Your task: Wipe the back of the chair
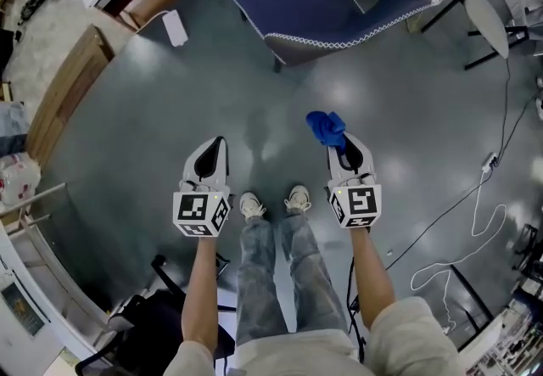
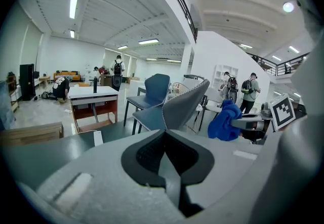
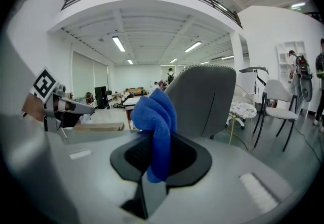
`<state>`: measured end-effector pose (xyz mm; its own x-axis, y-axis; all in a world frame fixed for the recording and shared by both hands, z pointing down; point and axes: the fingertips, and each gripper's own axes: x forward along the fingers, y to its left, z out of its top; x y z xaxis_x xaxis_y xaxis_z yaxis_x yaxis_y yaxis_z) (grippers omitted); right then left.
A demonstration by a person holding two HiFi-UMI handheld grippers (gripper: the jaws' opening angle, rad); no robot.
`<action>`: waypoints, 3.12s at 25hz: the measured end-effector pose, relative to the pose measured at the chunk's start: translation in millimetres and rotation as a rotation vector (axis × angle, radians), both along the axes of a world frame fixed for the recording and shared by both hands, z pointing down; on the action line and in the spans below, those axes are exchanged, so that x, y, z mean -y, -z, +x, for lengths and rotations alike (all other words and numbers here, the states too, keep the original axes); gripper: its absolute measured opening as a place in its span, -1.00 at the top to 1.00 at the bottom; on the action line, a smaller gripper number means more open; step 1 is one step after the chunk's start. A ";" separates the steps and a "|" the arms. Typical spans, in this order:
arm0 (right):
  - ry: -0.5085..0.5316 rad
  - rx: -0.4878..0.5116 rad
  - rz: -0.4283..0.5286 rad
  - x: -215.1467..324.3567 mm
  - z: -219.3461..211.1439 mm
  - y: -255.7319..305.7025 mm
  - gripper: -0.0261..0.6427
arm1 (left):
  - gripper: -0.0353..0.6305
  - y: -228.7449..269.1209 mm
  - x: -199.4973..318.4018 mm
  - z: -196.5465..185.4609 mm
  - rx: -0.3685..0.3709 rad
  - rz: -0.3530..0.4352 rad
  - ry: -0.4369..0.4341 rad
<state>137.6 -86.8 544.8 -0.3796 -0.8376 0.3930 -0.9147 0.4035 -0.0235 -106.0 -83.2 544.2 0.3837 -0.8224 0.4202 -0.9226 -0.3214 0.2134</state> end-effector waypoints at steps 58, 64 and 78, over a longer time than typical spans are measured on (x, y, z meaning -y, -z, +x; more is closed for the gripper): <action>-0.082 0.035 0.182 25.2 9.3 323.5 0.74 | 0.89 335.7 0.8 -62.0 0.045 0.296 0.097; -0.081 0.039 0.179 21.5 8.3 324.2 0.74 | 0.89 335.0 -0.6 -58.3 0.045 0.292 0.093; -0.067 0.036 0.193 9.4 -3.8 332.6 0.74 | 0.89 330.2 -12.8 -62.5 0.040 0.279 0.087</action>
